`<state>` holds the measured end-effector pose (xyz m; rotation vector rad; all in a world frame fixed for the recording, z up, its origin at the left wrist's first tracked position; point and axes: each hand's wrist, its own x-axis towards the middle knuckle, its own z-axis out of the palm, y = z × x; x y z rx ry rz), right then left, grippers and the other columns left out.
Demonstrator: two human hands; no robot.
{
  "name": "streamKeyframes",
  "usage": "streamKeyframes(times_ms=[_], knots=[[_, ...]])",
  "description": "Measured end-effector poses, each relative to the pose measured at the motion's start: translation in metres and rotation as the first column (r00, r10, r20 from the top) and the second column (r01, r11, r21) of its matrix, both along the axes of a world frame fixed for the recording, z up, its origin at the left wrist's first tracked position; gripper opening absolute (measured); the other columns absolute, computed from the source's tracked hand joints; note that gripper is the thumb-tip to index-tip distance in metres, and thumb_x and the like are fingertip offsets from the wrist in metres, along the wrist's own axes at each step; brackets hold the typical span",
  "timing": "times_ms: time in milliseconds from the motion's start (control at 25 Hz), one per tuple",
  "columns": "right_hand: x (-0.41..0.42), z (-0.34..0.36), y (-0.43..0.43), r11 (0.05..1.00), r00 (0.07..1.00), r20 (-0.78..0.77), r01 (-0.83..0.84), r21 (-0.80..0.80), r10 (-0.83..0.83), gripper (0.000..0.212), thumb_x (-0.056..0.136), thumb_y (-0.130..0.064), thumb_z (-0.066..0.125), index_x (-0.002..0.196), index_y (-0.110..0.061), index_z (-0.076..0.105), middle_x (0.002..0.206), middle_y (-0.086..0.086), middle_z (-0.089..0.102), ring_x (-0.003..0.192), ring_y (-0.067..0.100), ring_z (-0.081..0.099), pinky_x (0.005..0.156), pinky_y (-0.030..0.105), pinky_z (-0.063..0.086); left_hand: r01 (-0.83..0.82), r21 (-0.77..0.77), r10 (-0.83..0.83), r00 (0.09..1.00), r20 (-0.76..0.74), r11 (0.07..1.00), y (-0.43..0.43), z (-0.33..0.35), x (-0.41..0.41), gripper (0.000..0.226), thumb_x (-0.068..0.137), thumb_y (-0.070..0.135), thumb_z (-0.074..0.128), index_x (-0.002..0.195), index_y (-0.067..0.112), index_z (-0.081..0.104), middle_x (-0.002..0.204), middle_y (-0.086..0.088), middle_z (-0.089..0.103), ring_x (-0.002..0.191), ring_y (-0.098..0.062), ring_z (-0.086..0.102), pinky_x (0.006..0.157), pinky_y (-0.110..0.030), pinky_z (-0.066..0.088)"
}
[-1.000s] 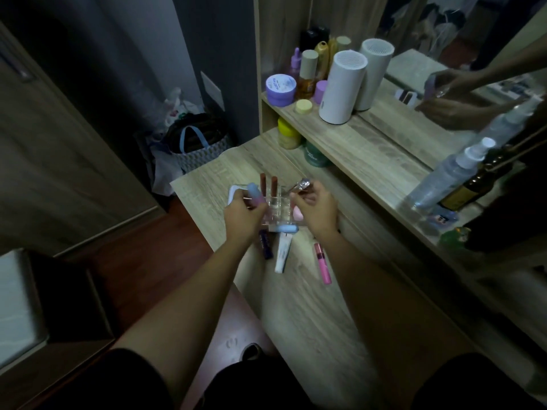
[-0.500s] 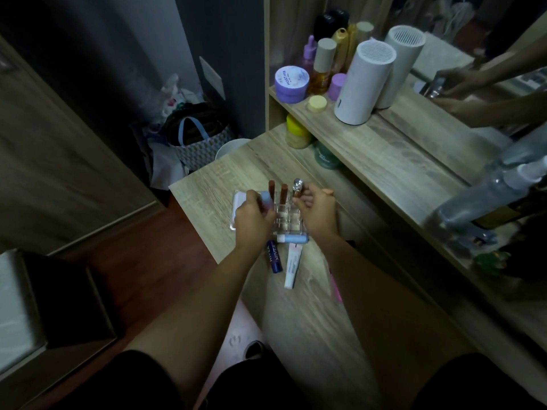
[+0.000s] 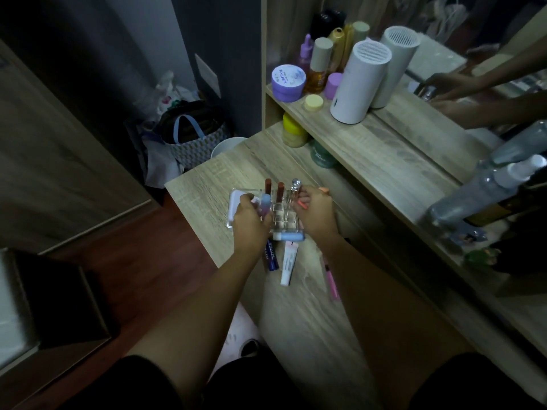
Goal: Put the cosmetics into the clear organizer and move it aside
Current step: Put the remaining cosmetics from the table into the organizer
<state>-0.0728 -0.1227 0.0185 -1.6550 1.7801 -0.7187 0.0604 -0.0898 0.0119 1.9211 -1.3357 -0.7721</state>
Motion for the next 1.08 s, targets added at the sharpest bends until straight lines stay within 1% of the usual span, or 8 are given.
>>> streamKeyframes(times_ms=[160,240,320,400,600,720,960,1080], knots=[[-0.018,0.010,0.017,0.999,1.000,0.011,-0.020,-0.037,0.021,0.028,0.084,-0.003,0.062,0.112,-0.005,0.060,0.105,0.014,0.068,0.093,0.021,0.064,0.083,0.029,0.054,-0.006,-0.041,0.006,1.000,0.004,0.999,0.025,0.004,-0.008,0.025,0.085,0.011,0.062,0.104,0.003,0.049,0.091,-0.013,0.063,0.082,-0.030,0.062,0.069,-0.037,0.048],[-0.030,0.009,0.034,0.998,0.999,-0.030,0.039,-0.041,-0.040,0.025,0.085,-0.007,0.061,0.110,-0.006,0.061,0.103,0.015,0.069,0.093,0.025,0.065,0.083,0.036,0.055,0.197,-0.003,-0.194,0.969,0.155,0.980,0.041,0.000,-0.017,0.015,0.089,0.014,0.054,0.099,0.003,0.053,0.094,-0.018,0.063,0.086,-0.033,0.060,0.071,-0.038,0.044],[-0.041,0.002,0.059,0.989,0.987,-0.082,0.135,-0.068,-0.140,0.017,0.086,-0.012,0.060,0.101,-0.006,0.063,0.097,0.016,0.069,0.089,0.028,0.065,0.080,0.037,0.053,0.496,0.161,-0.512,0.740,0.437,0.853,0.056,-0.007,-0.031,0.023,0.095,0.015,0.040,0.110,0.004,0.054,0.109,-0.019,0.061,0.102,-0.033,0.056,0.083,-0.041,0.043],[-0.050,-0.010,0.090,0.976,0.973,-0.101,0.196,-0.098,-0.206,0.012,0.086,-0.014,0.059,0.091,-0.004,0.063,0.089,0.018,0.068,0.083,0.030,0.063,0.076,0.036,0.052,0.573,0.328,-0.647,0.540,0.539,0.751,0.072,-0.015,-0.042,0.032,0.096,0.009,0.028,0.122,0.004,0.047,0.123,-0.019,0.054,0.115,-0.033,0.048,0.095,-0.042,0.039],[-0.057,-0.034,0.144,0.971,0.962,-0.215,0.199,0.134,-0.168,0.032,0.084,-0.020,0.064,0.112,-0.006,0.058,0.110,0.014,0.062,0.099,0.026,0.059,0.086,0.033,0.048,0.568,0.384,-0.669,0.463,0.582,0.728,0.106,-0.025,-0.054,0.039,0.094,-0.002,0.031,0.131,0.000,0.040,0.132,-0.024,0.045,0.122,-0.040,0.043,0.102,-0.044,0.039],[-0.060,-0.033,0.149,0.973,0.963,-0.239,0.169,0.159,-0.128,0.031,0.083,-0.017,0.065,0.112,-0.008,0.060,0.110,0.013,0.064,0.101,0.025,0.059,0.090,0.034,0.049,0.558,0.371,-0.663,0.530,0.529,0.742,0.117,-0.027,-0.056,0.042,0.092,-0.002,0.037,0.133,0.003,0.038,0.134,-0.022,0.043,0.120,-0.039,0.044,0.102,-0.041,0.041],[-0.063,-0.033,0.155,0.969,0.963,-0.236,0.175,0.176,-0.131,0.019,0.079,-0.015,0.066,0.098,-0.010,0.065,0.095,0.010,0.069,0.085,0.023,0.063,0.077,0.028,0.050,0.457,0.276,-0.534,0.714,0.453,0.845,0.125,-0.023,-0.061,0.029,0.094,0.004,0.043,0.122,0.001,0.048,0.124,-0.021,0.051,0.102,-0.035,0.058,0.090,-0.037,0.047],[-0.065,-0.035,0.154,0.936,0.963,-0.149,0.256,0.242,-0.225,0.021,0.074,-0.012,0.072,0.093,-0.011,0.064,0.090,0.008,0.072,0.069,0.014,0.060,0.057,0.018,0.044,0.360,0.242,-0.424,0.850,0.314,0.901,0.123,-0.018,-0.064,0.035,0.092,0.006,0.049,0.125,0.000,0.041,0.123,-0.023,0.053,0.100,-0.037,0.060,0.084,-0.040,0.049]])
